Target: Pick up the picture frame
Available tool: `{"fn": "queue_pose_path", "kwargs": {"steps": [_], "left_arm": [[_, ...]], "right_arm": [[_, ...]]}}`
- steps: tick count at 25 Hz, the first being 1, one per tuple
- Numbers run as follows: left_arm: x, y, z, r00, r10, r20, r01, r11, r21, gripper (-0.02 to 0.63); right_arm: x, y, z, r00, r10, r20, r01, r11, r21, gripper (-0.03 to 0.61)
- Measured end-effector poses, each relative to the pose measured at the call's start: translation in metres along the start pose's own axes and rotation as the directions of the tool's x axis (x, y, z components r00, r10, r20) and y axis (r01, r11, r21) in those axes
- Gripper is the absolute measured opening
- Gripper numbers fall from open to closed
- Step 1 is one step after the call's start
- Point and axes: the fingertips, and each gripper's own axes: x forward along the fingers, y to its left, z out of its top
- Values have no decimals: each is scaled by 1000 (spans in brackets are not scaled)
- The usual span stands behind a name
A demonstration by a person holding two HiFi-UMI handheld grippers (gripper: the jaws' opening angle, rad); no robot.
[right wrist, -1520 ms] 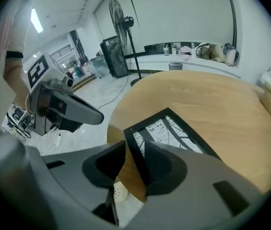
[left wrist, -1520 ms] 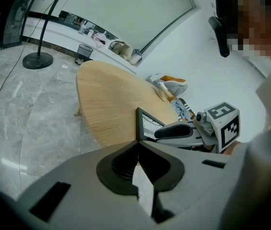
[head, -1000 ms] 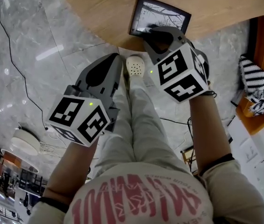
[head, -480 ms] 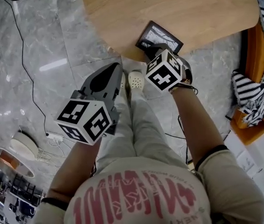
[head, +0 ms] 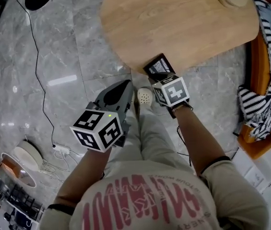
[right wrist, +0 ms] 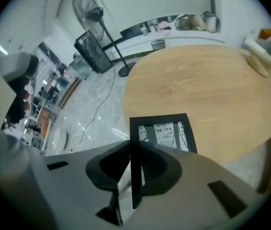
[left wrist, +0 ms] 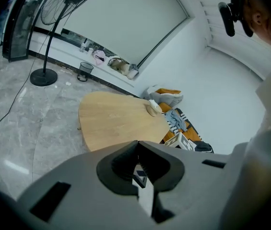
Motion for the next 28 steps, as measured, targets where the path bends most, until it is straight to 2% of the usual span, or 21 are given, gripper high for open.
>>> {"fn": "queue_pose_path", "kwargs": {"steps": [2, 4, 11, 16, 21, 25, 28], "left_arm": [[-5, -8, 1, 1000, 2, -12, -2, 1000, 25, 5], [-10, -14, 4, 1000, 9, -19, -8, 999, 53, 5], [-31, -42, 39, 999, 11, 34, -15, 993, 117, 5], [-46, -70, 74, 997, -4, 83, -12, 981, 193, 4], [-63, -99, 109, 987, -28, 157, -8, 975, 223, 5], [-76, -125, 130, 977, -59, 206, 5, 967, 255, 5], [-82, -141, 150, 968, -90, 236, 20, 958, 285, 5]], "right_arm": [[-14, 11, -1, 998, 44, 50, -49, 995, 90, 64], [-30, 23, -2, 995, 59, 86, -68, 991, 115, 64], [-97, 55, 19, 977, 87, 194, -110, 988, 111, 66], [-151, 70, 47, 955, 91, 283, -122, 988, 92, 66], [-199, 76, 75, 919, 88, 384, -134, 987, 93, 66], [-237, 82, 99, 871, 105, 479, -189, 973, 130, 66], [-262, 85, 122, 838, 104, 535, -199, 972, 122, 66]]}}
